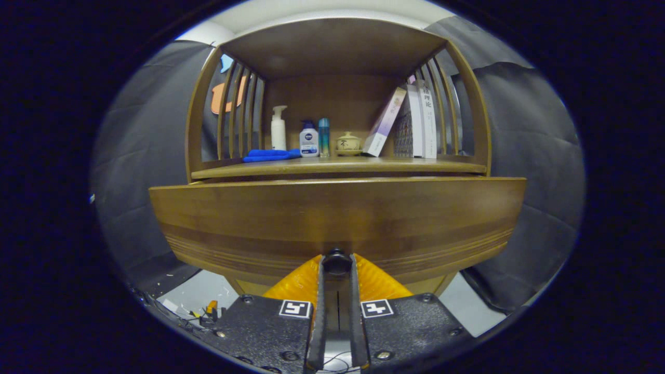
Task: Pull open the drawer, take out the items inside it, and place them on the countertop above the cabinet.
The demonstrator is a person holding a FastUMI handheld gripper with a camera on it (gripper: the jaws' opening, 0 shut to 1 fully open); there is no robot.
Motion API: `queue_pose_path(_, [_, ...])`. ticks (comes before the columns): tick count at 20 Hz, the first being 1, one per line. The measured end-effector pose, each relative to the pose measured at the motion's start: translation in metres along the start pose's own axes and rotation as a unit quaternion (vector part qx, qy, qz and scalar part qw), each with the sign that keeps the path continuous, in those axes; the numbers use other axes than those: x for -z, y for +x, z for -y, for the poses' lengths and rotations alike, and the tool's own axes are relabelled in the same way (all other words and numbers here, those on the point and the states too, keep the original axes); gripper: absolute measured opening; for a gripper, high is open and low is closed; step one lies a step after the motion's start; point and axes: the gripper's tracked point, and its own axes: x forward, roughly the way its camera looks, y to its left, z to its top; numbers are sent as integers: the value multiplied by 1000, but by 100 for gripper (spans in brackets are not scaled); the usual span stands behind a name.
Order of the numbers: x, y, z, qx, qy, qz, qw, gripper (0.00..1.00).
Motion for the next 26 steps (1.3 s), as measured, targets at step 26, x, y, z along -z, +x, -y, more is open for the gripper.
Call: queue_pose_path(26, [44,-83,9,-9,-35,4,999,37])
